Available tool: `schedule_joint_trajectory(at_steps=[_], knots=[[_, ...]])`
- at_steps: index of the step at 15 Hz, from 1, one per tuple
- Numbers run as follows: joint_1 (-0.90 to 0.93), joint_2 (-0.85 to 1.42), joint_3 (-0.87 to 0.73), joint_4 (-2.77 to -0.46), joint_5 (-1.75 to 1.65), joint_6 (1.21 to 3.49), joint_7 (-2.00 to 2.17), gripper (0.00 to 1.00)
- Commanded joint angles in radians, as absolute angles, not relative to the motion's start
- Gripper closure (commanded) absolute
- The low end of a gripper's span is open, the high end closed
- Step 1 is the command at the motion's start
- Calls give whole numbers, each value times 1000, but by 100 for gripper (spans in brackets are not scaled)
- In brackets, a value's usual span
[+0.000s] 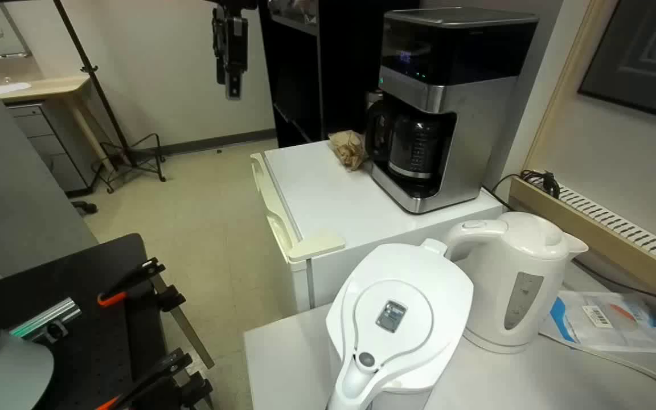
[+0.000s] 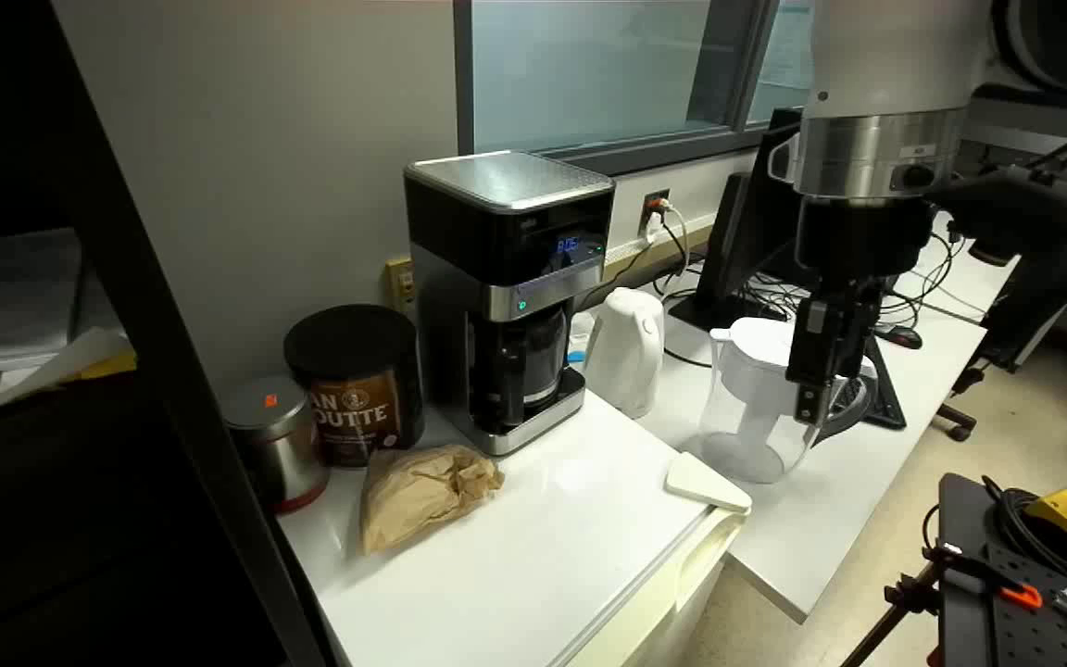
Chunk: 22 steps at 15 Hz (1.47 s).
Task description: Press a button on the coffee maker
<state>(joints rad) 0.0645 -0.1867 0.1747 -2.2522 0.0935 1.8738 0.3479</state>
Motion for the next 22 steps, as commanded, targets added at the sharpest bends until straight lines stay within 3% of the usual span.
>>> schedule_joint_trajectory(at_steps=[1,12,22], knots=[[76,-186,163,-2251,91,1873,350,0],[73,-184,166,-2254,55,1895,351,0],[50,-138,160,-2251,-300,2012,362,0]])
